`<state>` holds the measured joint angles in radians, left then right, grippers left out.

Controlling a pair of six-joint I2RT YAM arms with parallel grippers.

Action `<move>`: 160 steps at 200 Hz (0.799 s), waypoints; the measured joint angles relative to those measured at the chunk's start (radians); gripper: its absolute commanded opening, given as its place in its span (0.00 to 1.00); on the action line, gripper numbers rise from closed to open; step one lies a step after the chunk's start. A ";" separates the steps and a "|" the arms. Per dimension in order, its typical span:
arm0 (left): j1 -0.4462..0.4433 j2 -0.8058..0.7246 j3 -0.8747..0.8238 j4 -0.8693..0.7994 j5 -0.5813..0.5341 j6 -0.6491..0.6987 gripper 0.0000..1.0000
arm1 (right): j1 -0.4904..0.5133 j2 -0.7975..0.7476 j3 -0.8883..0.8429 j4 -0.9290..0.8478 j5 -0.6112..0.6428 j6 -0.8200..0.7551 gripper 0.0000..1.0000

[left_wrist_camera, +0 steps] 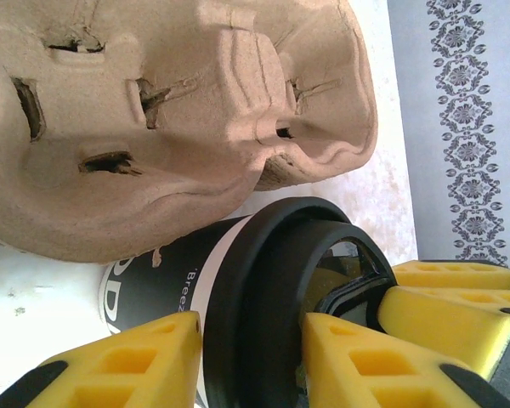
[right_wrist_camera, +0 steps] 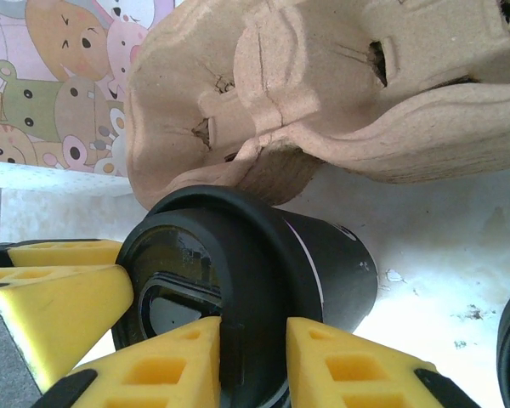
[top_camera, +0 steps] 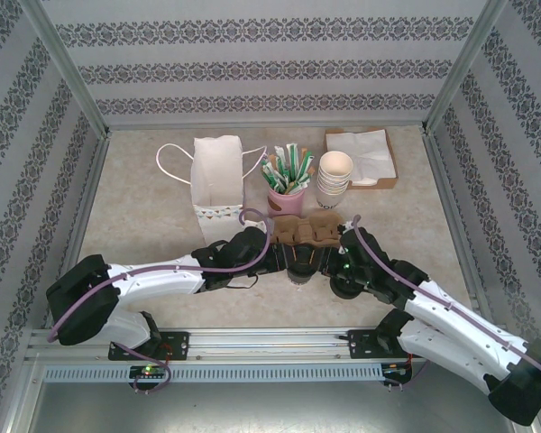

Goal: Pack the takeout coffee

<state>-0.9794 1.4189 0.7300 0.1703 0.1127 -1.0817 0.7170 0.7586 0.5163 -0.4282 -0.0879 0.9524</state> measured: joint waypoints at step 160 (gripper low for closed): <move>-0.025 -0.020 -0.005 -0.032 0.007 -0.027 0.40 | 0.000 0.076 0.063 -0.035 0.001 0.035 0.33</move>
<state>-1.0046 1.3991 0.7254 0.1383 0.1200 -1.1088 0.7174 0.8345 0.5797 -0.4633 -0.0872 0.9878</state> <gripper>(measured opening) 0.388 0.330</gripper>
